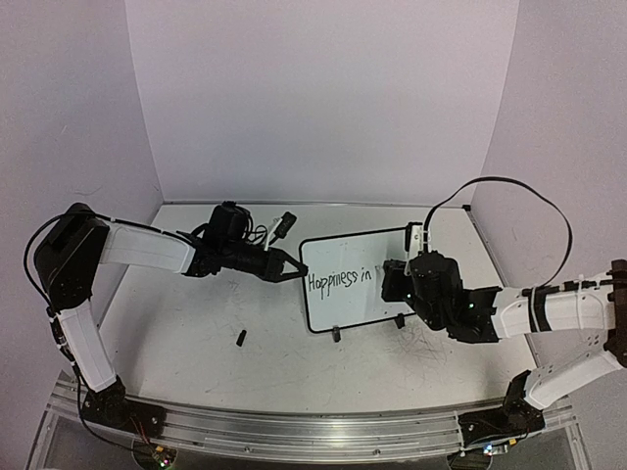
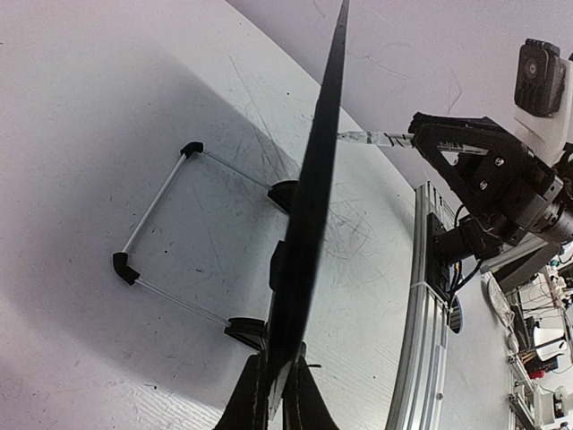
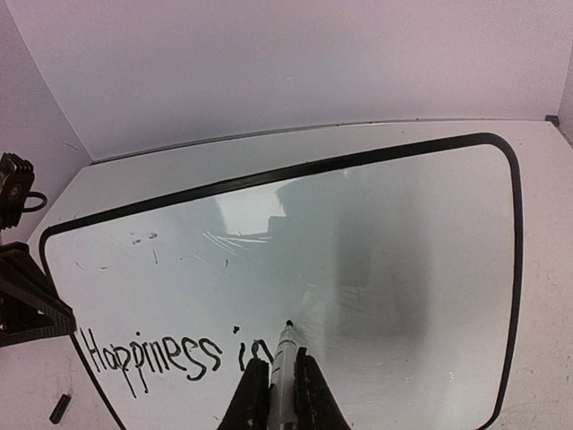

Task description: Write a sentence on the whiteboard

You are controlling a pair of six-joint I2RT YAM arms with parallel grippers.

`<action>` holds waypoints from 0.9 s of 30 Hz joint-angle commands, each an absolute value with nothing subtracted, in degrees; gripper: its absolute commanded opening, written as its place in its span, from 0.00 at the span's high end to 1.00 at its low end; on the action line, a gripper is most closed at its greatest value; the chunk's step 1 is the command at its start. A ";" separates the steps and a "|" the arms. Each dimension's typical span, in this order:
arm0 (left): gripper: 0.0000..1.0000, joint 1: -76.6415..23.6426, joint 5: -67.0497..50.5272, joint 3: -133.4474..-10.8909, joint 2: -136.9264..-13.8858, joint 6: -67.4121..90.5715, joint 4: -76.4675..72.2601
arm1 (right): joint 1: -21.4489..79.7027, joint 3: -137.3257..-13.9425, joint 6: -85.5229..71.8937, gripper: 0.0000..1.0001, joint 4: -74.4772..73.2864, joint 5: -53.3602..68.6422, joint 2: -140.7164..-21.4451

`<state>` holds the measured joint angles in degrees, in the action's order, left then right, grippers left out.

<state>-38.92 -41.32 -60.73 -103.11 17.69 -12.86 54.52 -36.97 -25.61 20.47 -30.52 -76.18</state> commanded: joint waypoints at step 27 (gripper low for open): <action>1.00 -40.17 -41.66 -61.91 -101.34 17.24 -8.92 | 55.73 -35.00 -29.62 1.00 17.06 -33.76 -74.27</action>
